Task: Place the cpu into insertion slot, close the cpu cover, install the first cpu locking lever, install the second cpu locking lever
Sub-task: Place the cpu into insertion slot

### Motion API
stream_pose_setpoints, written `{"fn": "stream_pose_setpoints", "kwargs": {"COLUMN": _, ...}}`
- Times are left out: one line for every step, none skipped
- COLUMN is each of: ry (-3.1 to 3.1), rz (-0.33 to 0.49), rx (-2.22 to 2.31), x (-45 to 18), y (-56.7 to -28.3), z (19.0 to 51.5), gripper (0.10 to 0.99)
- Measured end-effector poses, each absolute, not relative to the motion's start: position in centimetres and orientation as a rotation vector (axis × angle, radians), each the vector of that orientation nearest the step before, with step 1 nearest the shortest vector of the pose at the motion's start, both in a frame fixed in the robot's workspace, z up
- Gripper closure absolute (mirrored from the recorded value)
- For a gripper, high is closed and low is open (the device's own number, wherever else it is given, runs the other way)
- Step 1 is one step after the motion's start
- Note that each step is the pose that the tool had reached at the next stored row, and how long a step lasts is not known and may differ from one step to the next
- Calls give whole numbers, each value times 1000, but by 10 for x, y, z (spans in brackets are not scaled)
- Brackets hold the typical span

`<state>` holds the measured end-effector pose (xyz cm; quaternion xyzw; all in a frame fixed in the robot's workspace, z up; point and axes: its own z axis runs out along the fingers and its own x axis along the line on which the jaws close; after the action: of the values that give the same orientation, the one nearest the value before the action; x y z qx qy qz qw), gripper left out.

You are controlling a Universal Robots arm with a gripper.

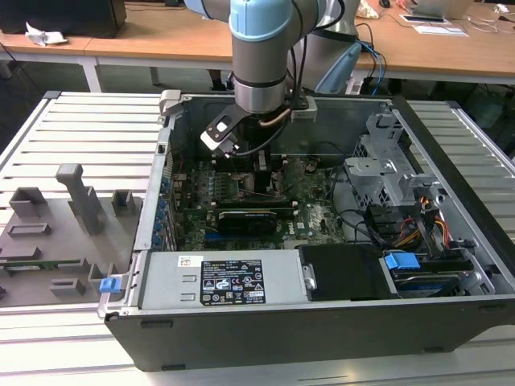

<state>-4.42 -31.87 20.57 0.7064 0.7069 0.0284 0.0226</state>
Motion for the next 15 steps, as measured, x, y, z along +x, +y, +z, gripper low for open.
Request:
{"fn": "stream_pose_setpoints", "kwargs": {"ry": 2190, "rz": 88, "rx": 2187, "x": -44, "y": -319, "z": 204, "gripper": 557}}
{"fn": "stream_pose_setpoints", "kwargs": {"ry": 2190, "rz": 88, "rx": 2187, "x": -45, "y": -319, "z": 203, "gripper": 557}}
{"fn": "stream_pose_setpoints", "kwargs": {"ry": 2191, "rz": 88, "rx": 2186, "x": -45, "y": -319, "z": 203, "gripper": 557}}
{"fn": "stream_pose_setpoints", "kwargs": {"ry": 2192, "rz": 88, "rx": 2185, "x": -45, "y": -319, "z": 202, "gripper": 557}}
{"fn": "stream_pose_setpoints", "kwargs": {"ry": 2192, "rz": 88, "rx": 2185, "x": -45, "y": -319, "z": 201, "gripper": 557}}
{"fn": "stream_pose_setpoints", "kwargs": {"ry": 2193, "rz": 88, "rx": 2185, "x": -45, "y": -319, "z": 201, "gripper": 557}}
{"fn": "stream_pose_setpoints", "kwargs": {"ry": 2193, "rz": 88, "rx": 2185, "x": -45, "y": -319, "z": 201, "gripper": 557}}
{"fn": "stream_pose_setpoints", "kwargs": {"ry": 2193, "rz": 88, "rx": 2185, "x": -45, "y": -319, "z": 201, "gripper": 557}}
{"fn": "stream_pose_setpoints", "kwargs": {"ry": 2193, "rz": 88, "rx": 2185, "x": -45, "y": -318, "z": 201, "gripper": 557}}
{"fn": "stream_pose_setpoints", "kwargs": {"ry": 2193, "rz": 89, "rx": 2185, "x": -45, "y": -318, "z": 202, "gripper": 557}}
{"fn": "stream_pose_setpoints", "kwargs": {"ry": 2193, "rz": 89, "rx": 2185, "x": -45, "y": -318, "z": 203, "gripper": 557}}
{"fn": "stream_pose_setpoints", "kwargs": {"ry": 2192, "rz": 88, "rx": 2185, "x": -45, "y": -318, "z": 204, "gripper": 557}}
{"fn": "stream_pose_setpoints", "kwargs": {"ry": 2192, "rz": 88, "rx": 2185, "x": -45, "y": -318, "z": 204, "gripper": 557}}
{"fn": "stream_pose_setpoints", "kwargs": {"ry": 2192, "rz": 88, "rx": 2185, "x": -45, "y": -319, "z": 204, "gripper": 557}}
{"fn": "stream_pose_setpoints", "kwargs": {"ry": 2192, "rz": 88, "rx": 2185, "x": -45, "y": -318, "z": 203, "gripper": 557}}
